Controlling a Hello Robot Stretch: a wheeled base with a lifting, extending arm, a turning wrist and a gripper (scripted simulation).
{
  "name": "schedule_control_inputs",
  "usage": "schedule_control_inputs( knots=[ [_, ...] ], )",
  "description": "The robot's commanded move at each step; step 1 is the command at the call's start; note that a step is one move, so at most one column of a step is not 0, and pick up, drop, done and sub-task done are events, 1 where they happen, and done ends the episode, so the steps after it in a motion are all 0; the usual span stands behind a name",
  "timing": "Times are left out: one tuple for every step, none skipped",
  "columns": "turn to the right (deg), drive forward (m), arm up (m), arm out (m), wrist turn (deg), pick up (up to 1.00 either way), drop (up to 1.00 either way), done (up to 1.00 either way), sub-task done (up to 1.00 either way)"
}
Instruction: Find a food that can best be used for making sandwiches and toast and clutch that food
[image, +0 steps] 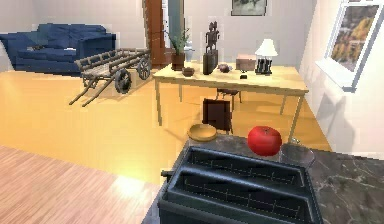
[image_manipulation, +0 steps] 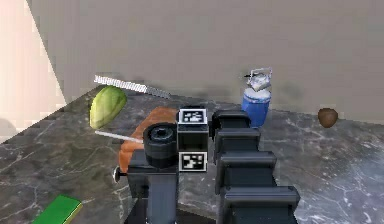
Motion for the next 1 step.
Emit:
schedule_control_inputs(
  knots=[
    [0.0,0.00,0.00,0.00,45.0,0.00,0.00,0.00,0.00]
  ],
)
